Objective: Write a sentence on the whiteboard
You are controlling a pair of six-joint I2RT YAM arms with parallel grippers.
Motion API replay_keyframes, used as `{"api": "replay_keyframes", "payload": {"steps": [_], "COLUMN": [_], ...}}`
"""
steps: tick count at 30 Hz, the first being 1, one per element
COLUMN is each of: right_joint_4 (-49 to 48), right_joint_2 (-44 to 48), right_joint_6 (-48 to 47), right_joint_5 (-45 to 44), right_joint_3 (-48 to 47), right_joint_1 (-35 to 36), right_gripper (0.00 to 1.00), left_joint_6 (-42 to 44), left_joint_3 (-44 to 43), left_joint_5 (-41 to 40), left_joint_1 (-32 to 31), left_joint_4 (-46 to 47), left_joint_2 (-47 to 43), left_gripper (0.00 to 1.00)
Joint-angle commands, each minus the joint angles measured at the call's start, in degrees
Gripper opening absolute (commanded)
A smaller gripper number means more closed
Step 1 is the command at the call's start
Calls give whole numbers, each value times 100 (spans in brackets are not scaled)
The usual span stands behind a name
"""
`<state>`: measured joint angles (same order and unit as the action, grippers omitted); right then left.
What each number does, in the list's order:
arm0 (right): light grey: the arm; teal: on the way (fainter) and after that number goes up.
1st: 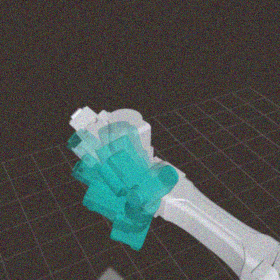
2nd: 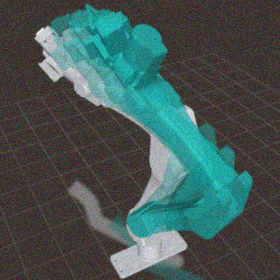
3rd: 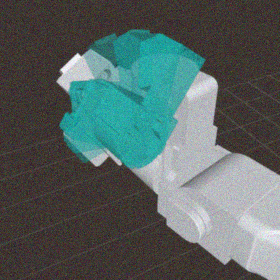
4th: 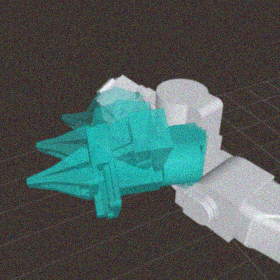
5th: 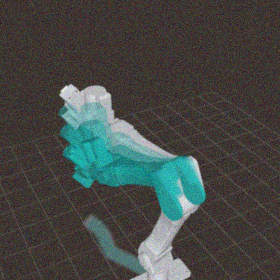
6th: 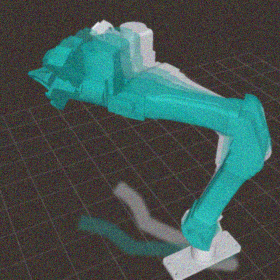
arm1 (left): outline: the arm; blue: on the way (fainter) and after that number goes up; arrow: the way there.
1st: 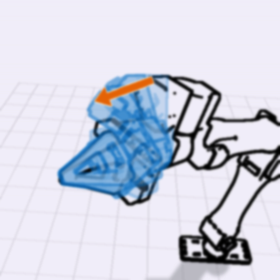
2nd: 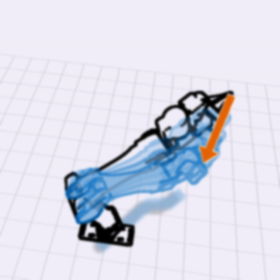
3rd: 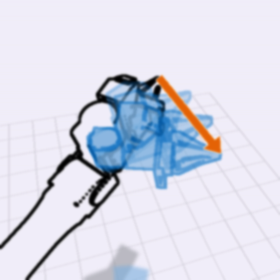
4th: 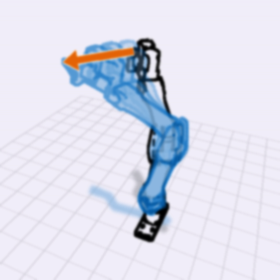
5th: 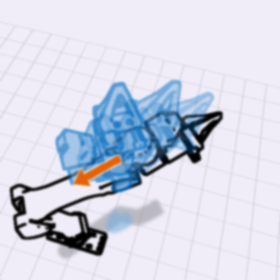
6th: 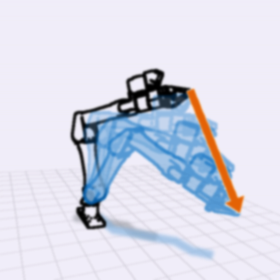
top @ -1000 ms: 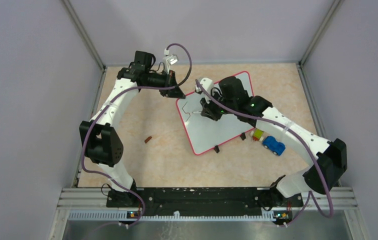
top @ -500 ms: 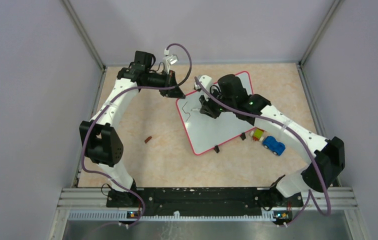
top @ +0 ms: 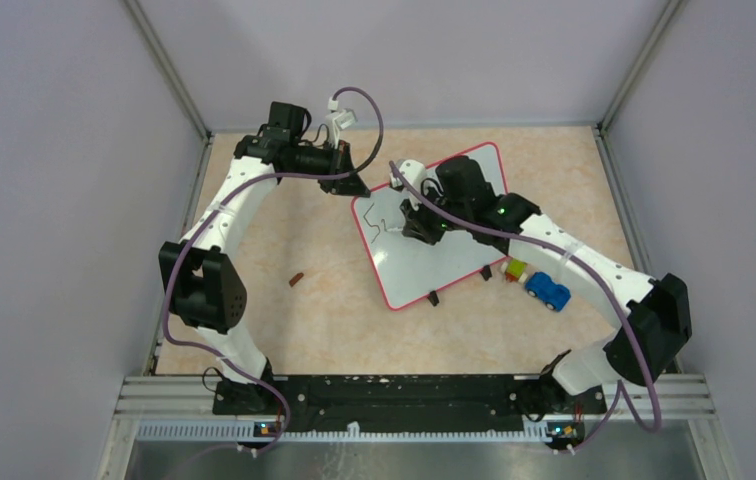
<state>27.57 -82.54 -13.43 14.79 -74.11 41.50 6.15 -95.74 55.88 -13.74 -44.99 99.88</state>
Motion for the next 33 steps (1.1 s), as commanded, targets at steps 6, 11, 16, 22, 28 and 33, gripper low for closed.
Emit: {"api": "replay_keyframes", "payload": {"steps": [6,11,16,22,28,33], "right_joint_4": [-164,-247,-259,-148,-37,-23], "right_joint_2": [81,47,13,42,115,147], "right_joint_6": [8,92,104,29,-20,14], "right_joint_5": [-173,-200,-182,-161,-83,-14], "right_joint_3": [-190,-496,-580,-360,-103,34], "right_joint_1": [10,-120,-210,-221,-214,-128], "right_gripper": [0,0,0,0,0,0], "left_joint_6": [-2,-9,0,-6,-9,-6], "left_joint_3": [100,82,93,91,69,78], "left_joint_5": [151,151,151,154,152,141], "left_joint_1": [-46,-50,-50,-50,-50,-50], "left_joint_4": [59,61,69,83,75,70], "left_joint_2": [-117,-117,-100,-91,-82,-89], "left_gripper": [0,0,0,0,0,0]}}
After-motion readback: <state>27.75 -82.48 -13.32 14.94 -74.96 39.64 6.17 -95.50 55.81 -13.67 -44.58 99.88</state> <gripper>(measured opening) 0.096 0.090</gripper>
